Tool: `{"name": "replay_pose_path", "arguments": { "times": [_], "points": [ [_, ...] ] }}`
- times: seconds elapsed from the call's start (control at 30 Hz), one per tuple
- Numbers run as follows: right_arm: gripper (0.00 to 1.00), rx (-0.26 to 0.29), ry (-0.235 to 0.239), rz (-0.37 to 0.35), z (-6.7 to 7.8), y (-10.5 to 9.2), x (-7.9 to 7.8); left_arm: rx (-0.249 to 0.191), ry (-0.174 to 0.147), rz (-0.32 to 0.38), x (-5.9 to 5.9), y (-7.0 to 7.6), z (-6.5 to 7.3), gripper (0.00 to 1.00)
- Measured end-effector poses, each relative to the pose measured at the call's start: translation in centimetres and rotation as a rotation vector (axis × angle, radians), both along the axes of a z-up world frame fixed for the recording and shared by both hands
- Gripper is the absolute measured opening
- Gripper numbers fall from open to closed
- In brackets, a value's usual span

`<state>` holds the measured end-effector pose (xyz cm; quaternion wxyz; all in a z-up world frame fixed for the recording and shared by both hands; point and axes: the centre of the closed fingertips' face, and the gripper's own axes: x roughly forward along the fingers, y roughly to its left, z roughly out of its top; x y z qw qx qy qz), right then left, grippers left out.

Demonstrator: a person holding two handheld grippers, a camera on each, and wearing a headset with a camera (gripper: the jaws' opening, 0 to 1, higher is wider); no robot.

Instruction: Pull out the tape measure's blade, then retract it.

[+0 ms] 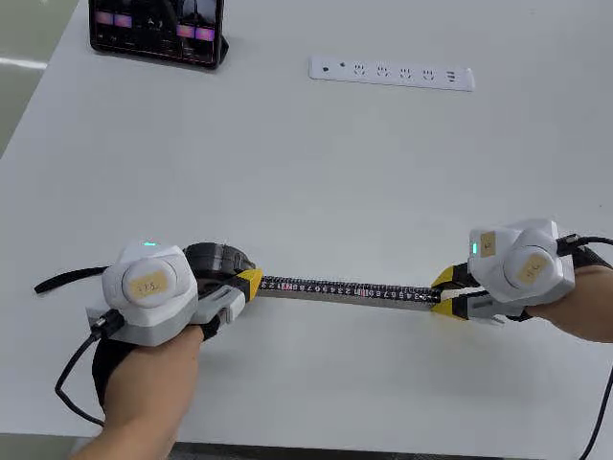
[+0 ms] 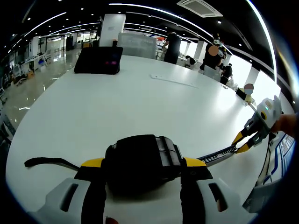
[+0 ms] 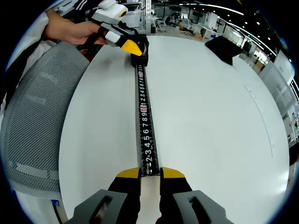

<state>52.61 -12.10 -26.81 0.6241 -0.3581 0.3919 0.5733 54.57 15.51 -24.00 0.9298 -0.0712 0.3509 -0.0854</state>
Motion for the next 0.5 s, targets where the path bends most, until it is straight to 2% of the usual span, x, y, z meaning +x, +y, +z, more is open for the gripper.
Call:
{"name": "replay_pose_path", "arguments": {
  "times": [0.23,0.33,0.5],
  "points": [
    [0.11,-0.003,0.002,-0.001,0.0,-0.05,0.0,0.007,0.005,-0.007,-0.05,-0.03,0.06,0.59],
    [0.1,-0.008,0.002,-0.005,-0.02,-0.06,0.0,0.01,0.017,-0.012,-0.11,-0.01,0.05,0.58],
    [0.1,-0.005,0.001,-0.007,-0.03,-0.08,-0.02,0.006,0.014,-0.015,-0.11,0.03,0.0,0.58]
  ]
}}
